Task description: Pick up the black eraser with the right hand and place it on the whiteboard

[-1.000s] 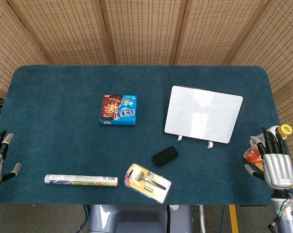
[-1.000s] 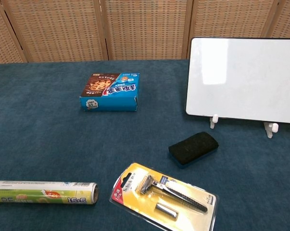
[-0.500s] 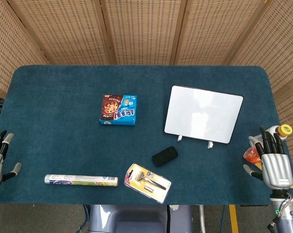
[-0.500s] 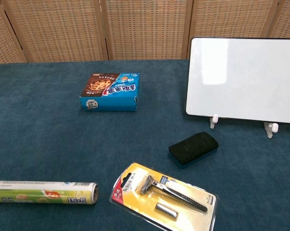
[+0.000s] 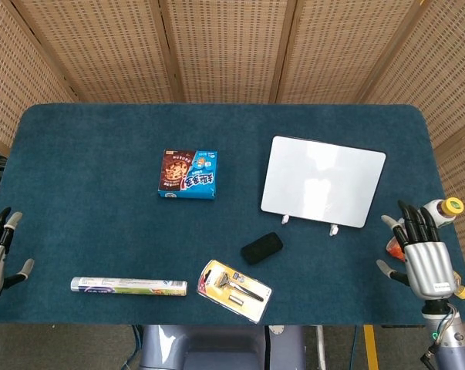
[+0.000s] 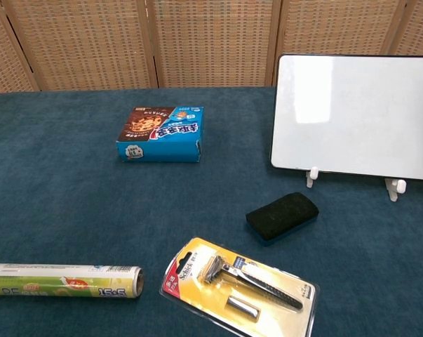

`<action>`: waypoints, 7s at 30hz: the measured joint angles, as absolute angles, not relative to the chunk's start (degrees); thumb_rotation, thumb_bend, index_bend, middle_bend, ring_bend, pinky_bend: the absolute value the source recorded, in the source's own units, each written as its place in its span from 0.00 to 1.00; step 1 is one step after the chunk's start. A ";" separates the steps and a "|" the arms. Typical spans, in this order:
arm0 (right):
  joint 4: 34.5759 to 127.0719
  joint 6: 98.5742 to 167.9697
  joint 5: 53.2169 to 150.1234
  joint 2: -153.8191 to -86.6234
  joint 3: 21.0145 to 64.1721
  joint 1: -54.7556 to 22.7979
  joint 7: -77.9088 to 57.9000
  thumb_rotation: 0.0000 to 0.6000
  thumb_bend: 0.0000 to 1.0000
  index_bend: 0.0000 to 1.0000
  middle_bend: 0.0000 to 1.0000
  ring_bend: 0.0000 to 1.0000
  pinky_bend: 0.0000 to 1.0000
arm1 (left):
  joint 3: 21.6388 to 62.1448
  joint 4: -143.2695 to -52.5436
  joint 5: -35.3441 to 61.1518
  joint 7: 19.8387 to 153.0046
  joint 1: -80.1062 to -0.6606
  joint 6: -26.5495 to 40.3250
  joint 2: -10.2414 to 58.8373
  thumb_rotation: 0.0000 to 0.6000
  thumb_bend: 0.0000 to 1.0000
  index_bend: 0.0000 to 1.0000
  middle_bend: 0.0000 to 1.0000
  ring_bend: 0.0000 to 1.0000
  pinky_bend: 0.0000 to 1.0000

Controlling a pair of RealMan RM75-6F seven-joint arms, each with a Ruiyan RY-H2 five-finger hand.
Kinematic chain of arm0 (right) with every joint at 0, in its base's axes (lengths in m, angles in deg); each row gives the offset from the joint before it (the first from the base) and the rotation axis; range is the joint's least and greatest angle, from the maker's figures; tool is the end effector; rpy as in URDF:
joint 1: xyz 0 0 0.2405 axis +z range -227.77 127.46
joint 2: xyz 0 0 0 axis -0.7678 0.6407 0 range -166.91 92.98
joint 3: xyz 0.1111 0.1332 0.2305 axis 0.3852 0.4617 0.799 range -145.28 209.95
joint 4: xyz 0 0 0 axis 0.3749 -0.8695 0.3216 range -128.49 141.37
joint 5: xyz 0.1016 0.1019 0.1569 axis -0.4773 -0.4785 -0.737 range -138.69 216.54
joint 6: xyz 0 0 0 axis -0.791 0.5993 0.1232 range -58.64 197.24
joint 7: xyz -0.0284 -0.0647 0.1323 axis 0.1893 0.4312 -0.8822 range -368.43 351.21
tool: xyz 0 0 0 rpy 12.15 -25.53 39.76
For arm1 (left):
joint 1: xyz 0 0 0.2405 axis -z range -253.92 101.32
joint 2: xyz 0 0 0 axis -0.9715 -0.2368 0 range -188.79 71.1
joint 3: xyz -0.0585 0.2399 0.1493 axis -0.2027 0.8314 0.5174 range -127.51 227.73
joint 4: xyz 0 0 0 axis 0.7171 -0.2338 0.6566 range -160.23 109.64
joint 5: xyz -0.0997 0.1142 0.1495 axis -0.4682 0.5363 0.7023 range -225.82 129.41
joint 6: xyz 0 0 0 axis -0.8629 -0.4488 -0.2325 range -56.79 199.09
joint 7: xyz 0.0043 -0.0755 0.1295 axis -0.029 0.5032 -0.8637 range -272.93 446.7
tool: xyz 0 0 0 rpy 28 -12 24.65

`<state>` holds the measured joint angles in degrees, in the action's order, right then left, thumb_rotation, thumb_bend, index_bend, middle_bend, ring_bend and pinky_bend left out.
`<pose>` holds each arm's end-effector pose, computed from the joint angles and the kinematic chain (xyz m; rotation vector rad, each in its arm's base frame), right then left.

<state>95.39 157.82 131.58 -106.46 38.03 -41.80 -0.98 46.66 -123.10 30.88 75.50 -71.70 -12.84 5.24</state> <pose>-0.3094 -0.2177 0.1522 1.4667 -0.6571 1.0048 -0.3395 0.1878 0.1664 -1.3379 -0.8949 -0.7564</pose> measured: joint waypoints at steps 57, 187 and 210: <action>104.02 121.36 122.28 -118.38 40.61 -15.98 31.05 1.00 0.05 0.30 0.00 0.00 0.00 | 46.61 -123.27 30.34 76.11 -71.50 -12.10 5.07 1.00 0.31 0.00 0.00 0.00 0.00; 99.00 149.02 120.40 -120.48 39.07 -17.17 28.33 1.00 0.10 0.50 0.01 0.00 0.00 | 46.63 -124.33 28.38 74.64 -71.74 -11.93 4.73 1.00 0.31 0.00 0.00 0.00 0.00; 59.34 150.69 118.15 -138.28 47.81 -13.57 16.57 1.00 0.10 0.51 0.01 0.00 0.00 | 46.80 -124.21 28.67 75.13 -71.57 -11.42 4.69 1.00 0.31 0.00 0.00 0.00 0.00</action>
<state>59.34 150.69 118.15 -138.28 47.81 -13.57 16.57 46.80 -124.21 28.67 75.13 -71.57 -11.42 4.69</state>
